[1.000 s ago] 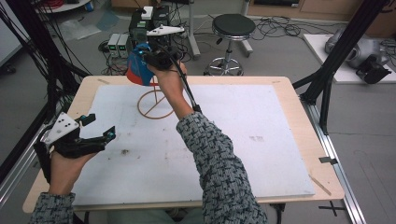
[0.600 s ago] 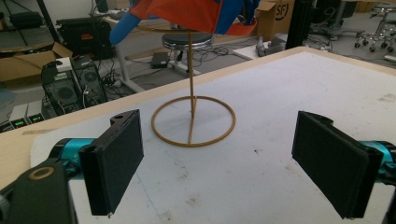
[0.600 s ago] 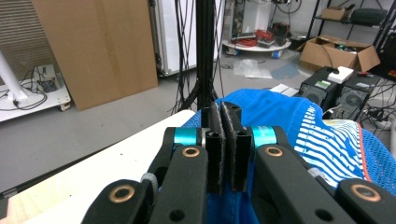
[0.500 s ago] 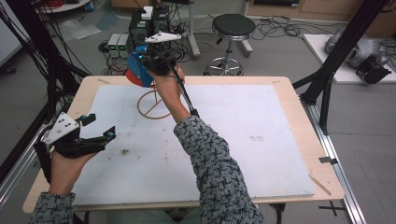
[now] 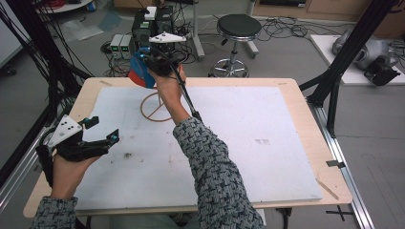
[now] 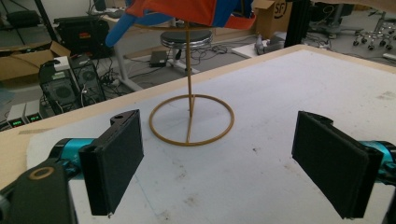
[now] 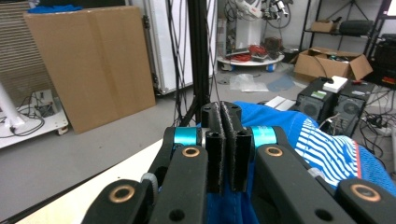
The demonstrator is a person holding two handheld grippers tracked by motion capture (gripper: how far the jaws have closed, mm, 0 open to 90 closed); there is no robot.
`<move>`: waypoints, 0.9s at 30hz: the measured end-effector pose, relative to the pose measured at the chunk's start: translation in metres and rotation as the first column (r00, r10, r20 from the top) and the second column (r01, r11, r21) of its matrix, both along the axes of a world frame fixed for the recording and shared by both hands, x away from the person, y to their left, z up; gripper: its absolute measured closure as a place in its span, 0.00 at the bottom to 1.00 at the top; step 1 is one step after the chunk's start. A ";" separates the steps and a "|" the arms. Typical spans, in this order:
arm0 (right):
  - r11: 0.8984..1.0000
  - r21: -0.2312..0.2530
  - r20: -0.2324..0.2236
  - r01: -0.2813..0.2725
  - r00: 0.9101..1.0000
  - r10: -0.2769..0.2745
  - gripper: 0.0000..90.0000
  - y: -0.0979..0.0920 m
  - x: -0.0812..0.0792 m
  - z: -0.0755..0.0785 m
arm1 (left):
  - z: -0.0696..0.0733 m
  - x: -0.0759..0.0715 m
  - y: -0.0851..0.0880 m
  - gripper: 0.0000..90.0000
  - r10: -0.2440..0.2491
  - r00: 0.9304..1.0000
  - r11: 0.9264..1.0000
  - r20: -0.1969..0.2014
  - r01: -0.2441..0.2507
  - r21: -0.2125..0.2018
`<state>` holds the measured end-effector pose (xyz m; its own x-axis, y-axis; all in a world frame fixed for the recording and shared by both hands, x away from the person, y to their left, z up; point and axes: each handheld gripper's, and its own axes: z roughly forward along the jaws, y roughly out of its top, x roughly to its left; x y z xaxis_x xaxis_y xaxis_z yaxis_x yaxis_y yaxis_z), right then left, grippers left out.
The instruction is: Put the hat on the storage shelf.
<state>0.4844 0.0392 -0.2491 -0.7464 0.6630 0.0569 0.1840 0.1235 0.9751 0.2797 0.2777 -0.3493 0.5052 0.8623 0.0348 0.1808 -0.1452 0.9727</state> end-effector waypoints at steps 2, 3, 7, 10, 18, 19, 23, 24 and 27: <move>1.000 -0.002 0.001 -0.013 1.000 0.013 0.98 0.003 -0.003 0.001 | 0.000 0.000 0.000 0.19 -0.001 1.000 1.000 0.001 0.001 0.004; 1.000 -0.002 0.001 -0.013 1.000 0.013 0.98 0.003 -0.003 0.001 | 0.000 0.000 0.000 0.19 -0.001 1.000 1.000 0.001 0.001 0.002; 0.999 -0.025 -0.001 -0.037 0.999 0.037 0.98 0.009 -0.010 0.000 | 0.000 0.000 0.000 0.18 -0.001 1.000 1.000 0.001 0.001 0.002; 0.998 -0.037 -0.002 -0.047 0.999 0.047 0.98 0.011 -0.011 0.000 | 0.000 0.000 0.000 0.19 -0.001 1.000 1.000 0.001 0.001 0.001; 0.997 -0.076 -0.021 -0.027 0.999 0.025 0.98 0.012 -0.011 -0.007 | 0.001 0.000 0.001 0.18 -0.004 1.000 1.000 0.003 0.004 -0.001; 0.996 -0.081 -0.019 -0.027 1.000 0.025 0.98 0.011 -0.011 -0.008 | 0.001 0.000 0.001 0.18 -0.004 1.000 1.000 0.000 0.004 0.000; 0.995 -0.097 -0.007 -0.016 1.000 0.015 0.98 0.010 -0.011 -0.010 | 0.000 0.000 0.000 0.18 -0.005 1.000 1.000 0.001 0.005 -0.001; 0.995 -0.097 0.000 -0.013 1.000 0.013 0.98 0.009 -0.011 -0.010 | 0.000 0.000 -0.001 0.19 -0.008 1.000 1.000 0.002 0.008 -0.001; 0.996 -0.090 0.000 -0.012 1.000 0.012 0.97 0.006 -0.009 -0.010 | 0.000 0.000 -0.001 0.18 -0.010 1.000 1.000 0.001 0.010 0.001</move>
